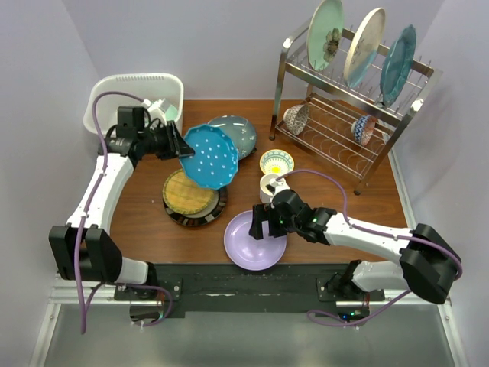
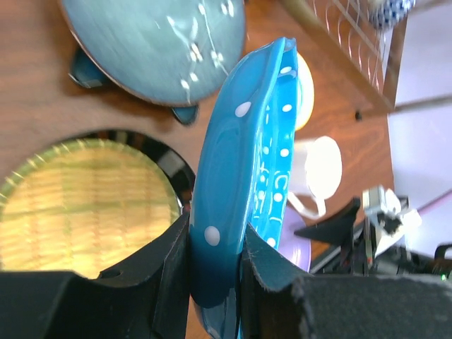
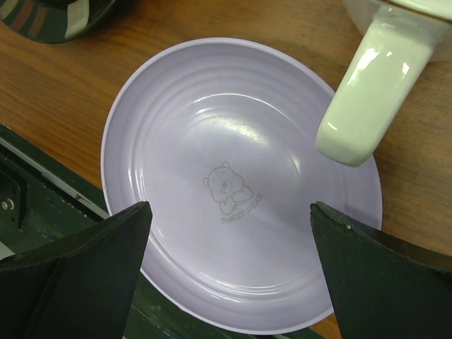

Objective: Place the plates into the plastic bin on the countertop
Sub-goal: Place the plate in the plastic bin.

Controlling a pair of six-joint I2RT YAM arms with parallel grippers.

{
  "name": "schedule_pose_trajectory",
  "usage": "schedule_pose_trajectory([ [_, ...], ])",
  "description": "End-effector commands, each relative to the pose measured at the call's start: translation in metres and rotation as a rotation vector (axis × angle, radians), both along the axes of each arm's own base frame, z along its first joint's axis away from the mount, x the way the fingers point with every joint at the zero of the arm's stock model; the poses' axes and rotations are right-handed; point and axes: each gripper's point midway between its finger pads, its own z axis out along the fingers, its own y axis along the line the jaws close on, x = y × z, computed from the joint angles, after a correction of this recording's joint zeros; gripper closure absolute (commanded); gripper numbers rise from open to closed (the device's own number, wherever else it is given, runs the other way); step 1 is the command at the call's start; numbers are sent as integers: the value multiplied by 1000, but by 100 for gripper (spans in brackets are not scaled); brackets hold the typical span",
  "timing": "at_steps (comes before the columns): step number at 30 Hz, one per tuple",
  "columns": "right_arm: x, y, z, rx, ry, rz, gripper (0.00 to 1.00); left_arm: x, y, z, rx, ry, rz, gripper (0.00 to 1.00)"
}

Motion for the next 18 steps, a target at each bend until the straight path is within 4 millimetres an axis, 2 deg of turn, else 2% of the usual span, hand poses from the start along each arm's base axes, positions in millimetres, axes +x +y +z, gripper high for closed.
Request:
schedule_pose_trajectory([
  [1,0,1,-3,-1,-5,7,1,33,4,68,-95,-208,14,100],
  [18,2,1,-7,-16,-9,12,1,101,67,104,-74,-359,339,100],
])
